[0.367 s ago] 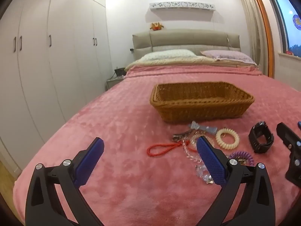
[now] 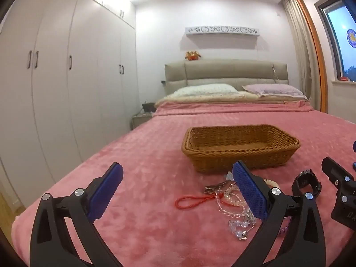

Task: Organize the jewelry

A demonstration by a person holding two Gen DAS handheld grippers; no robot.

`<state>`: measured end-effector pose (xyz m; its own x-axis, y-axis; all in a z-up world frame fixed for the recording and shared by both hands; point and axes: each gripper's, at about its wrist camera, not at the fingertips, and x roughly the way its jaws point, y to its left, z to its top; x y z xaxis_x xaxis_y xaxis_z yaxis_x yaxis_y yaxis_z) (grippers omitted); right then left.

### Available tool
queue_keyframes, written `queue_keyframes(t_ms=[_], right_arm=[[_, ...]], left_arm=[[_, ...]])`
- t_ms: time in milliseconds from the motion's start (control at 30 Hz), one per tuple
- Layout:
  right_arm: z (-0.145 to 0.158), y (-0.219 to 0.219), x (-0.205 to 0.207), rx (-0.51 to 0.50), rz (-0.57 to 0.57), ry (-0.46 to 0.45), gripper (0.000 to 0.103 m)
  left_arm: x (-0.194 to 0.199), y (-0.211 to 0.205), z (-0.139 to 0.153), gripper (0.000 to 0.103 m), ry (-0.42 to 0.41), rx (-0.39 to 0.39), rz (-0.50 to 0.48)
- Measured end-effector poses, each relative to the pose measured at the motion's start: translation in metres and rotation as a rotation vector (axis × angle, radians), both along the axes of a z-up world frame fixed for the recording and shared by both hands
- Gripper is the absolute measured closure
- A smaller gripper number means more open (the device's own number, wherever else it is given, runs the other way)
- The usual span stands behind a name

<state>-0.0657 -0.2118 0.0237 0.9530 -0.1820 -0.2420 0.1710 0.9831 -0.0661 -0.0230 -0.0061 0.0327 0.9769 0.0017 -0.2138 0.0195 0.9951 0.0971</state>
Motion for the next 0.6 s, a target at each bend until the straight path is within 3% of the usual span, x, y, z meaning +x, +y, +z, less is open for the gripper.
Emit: queue_keyframes(t_ms=[100,600], right_arm=[[-0.002,0.003,-0.005,-0.004,-0.005,-0.014,0.007],[-0.010,0.012,-0.003,-0.030,-0.009,0.013,0.007]], left_arm=[[-0.007,0.000,-0.002,0.007,-0.033,0.007,0.003],[0.000,0.006,-0.009,0.007,0.006,-0.005,0.018]])
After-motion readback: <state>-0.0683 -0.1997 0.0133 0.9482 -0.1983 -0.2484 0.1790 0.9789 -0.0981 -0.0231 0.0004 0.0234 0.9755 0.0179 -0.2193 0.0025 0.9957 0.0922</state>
